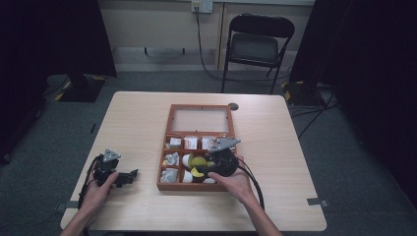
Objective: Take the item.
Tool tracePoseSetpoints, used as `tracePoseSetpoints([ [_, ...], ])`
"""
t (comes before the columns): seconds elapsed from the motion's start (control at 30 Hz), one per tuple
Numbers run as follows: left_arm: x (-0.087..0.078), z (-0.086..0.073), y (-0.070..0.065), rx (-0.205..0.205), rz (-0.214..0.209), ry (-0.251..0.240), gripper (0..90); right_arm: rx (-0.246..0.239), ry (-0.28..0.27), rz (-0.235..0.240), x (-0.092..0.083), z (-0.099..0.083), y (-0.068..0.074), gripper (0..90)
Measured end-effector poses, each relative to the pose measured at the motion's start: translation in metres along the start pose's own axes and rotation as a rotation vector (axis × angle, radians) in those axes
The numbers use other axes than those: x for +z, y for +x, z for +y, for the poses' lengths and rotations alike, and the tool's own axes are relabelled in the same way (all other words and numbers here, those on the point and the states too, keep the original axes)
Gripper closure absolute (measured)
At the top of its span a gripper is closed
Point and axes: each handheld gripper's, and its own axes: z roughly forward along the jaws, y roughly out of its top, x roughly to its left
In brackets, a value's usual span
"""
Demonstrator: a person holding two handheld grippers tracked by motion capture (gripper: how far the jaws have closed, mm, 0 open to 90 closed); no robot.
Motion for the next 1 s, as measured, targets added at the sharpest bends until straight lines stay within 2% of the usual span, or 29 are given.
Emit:
tracePoseSetpoints([
  [0.47,0.0,0.0,0.0,0.0,0.0,0.0,0.0,0.004,0.07,0.014,0.018,-0.009,0.0,45.1],
  [1.0,0.0,0.0,0.0,0.002,0.001,0.0,0.0,0.003,0.081,0.024,0.023,-0.011,0.003,40.8],
])
